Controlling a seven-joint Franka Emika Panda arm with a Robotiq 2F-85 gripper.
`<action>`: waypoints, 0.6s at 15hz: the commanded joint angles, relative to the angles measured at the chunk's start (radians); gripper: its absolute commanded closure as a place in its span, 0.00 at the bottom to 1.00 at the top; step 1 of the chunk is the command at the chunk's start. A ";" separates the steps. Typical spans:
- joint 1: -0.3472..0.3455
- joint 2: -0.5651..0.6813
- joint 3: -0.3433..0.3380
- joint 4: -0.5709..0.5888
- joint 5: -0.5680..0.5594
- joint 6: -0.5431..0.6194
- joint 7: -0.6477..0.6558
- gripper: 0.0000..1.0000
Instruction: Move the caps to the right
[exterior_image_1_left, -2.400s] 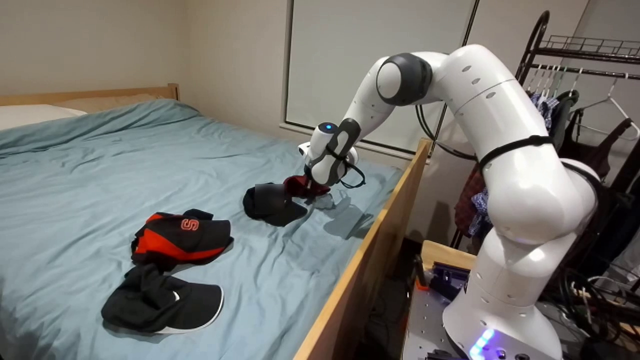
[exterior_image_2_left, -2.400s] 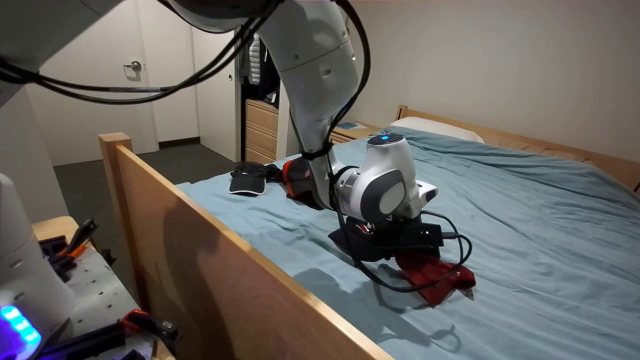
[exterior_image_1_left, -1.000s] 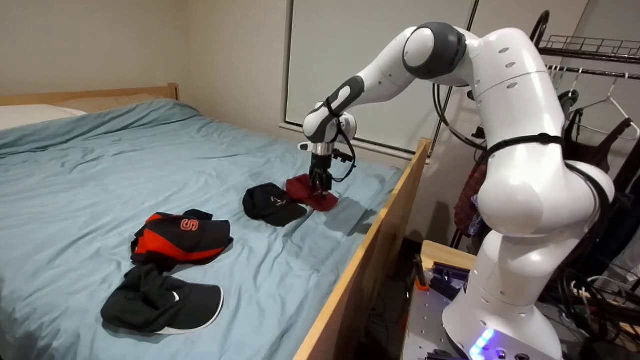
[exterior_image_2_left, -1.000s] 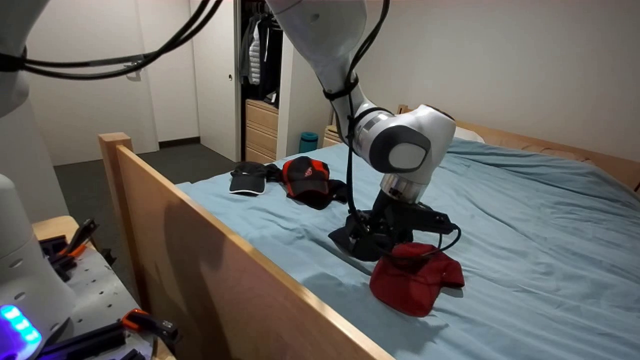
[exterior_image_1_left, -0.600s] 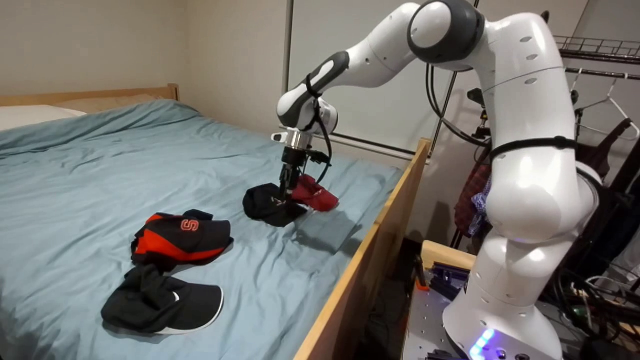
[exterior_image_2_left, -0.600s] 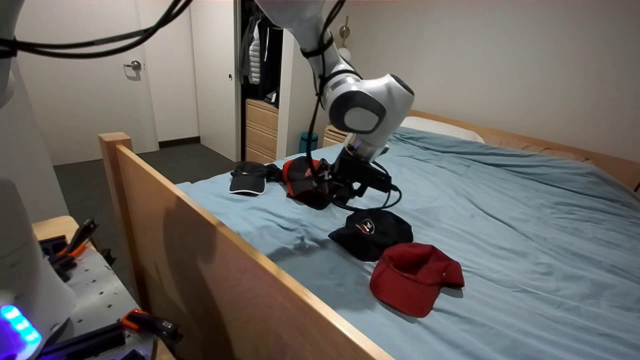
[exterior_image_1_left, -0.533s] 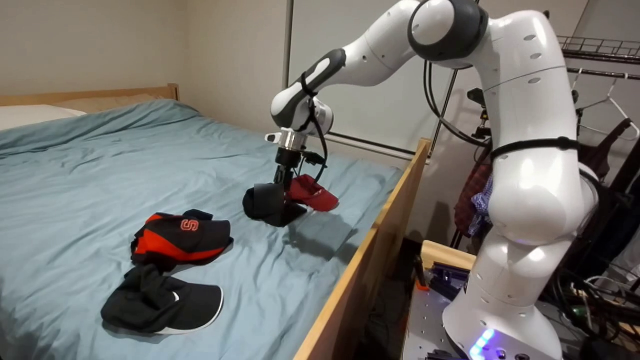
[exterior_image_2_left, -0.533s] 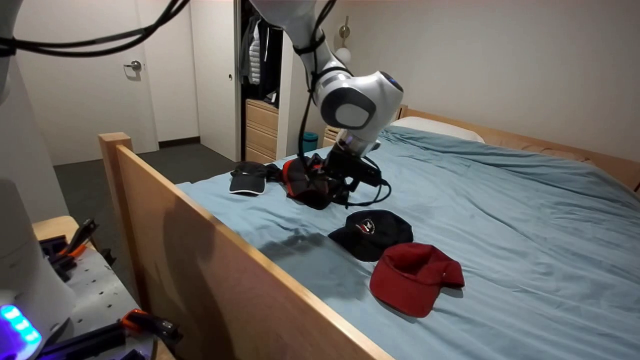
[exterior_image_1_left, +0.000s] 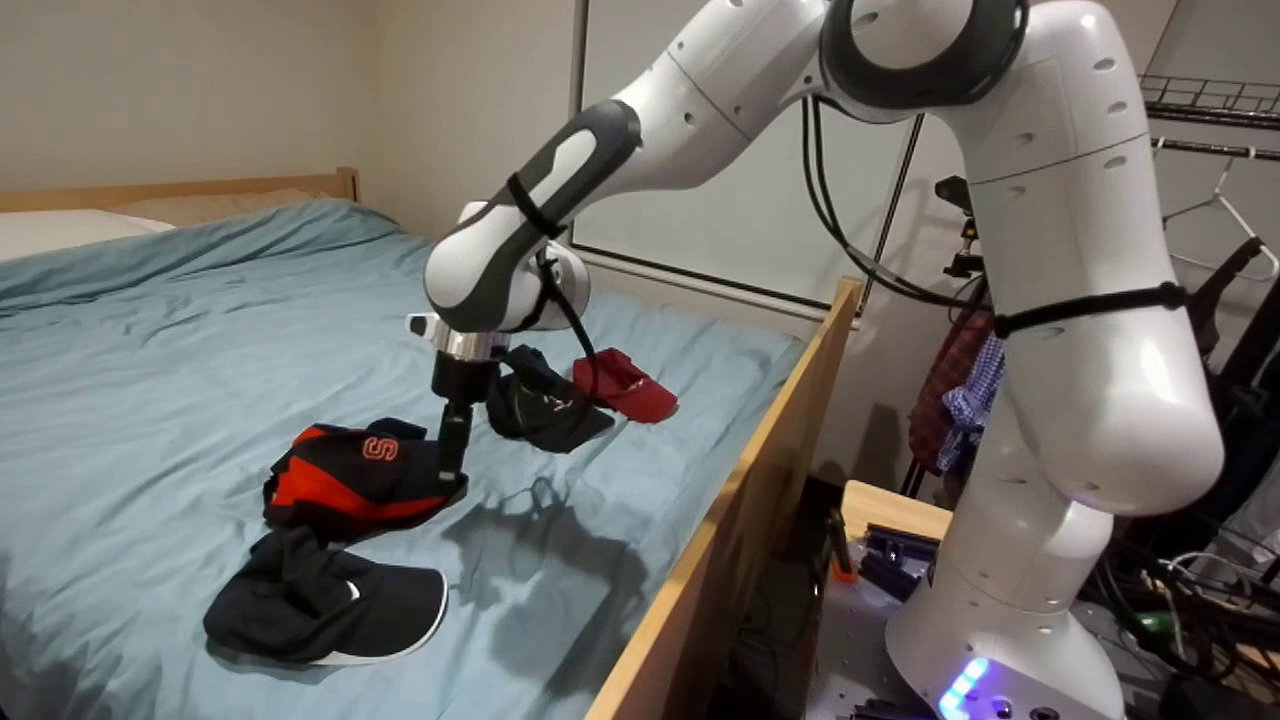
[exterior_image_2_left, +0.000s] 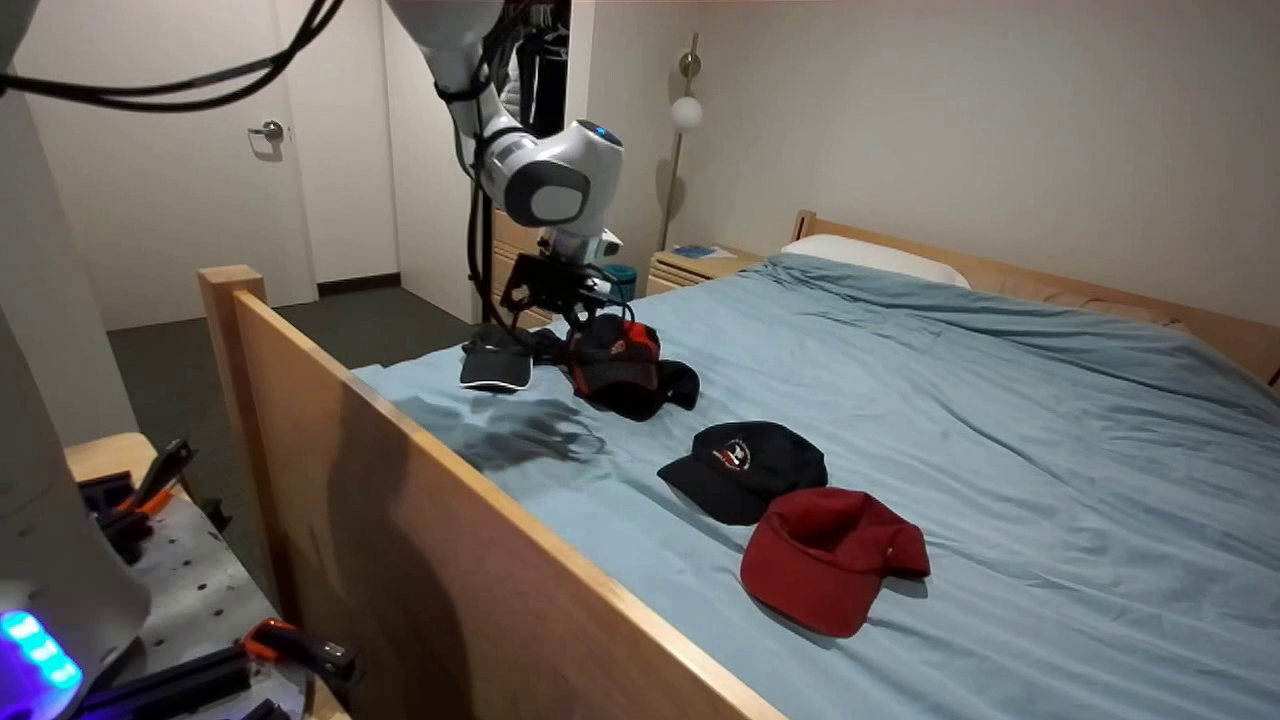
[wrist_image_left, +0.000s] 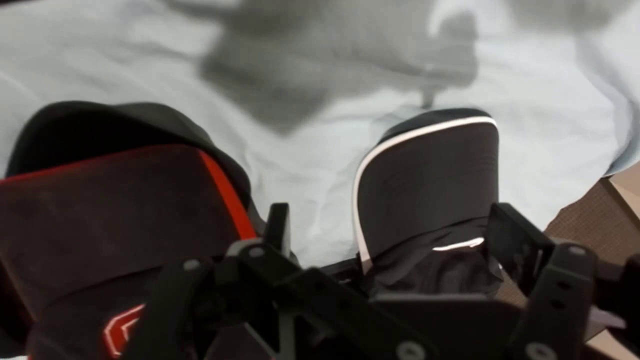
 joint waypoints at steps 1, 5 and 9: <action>-0.011 0.002 0.023 -0.001 -0.019 0.004 0.020 0.00; 0.004 0.053 0.044 0.021 -0.032 0.007 0.039 0.00; 0.039 0.150 0.094 0.064 -0.014 0.046 0.154 0.00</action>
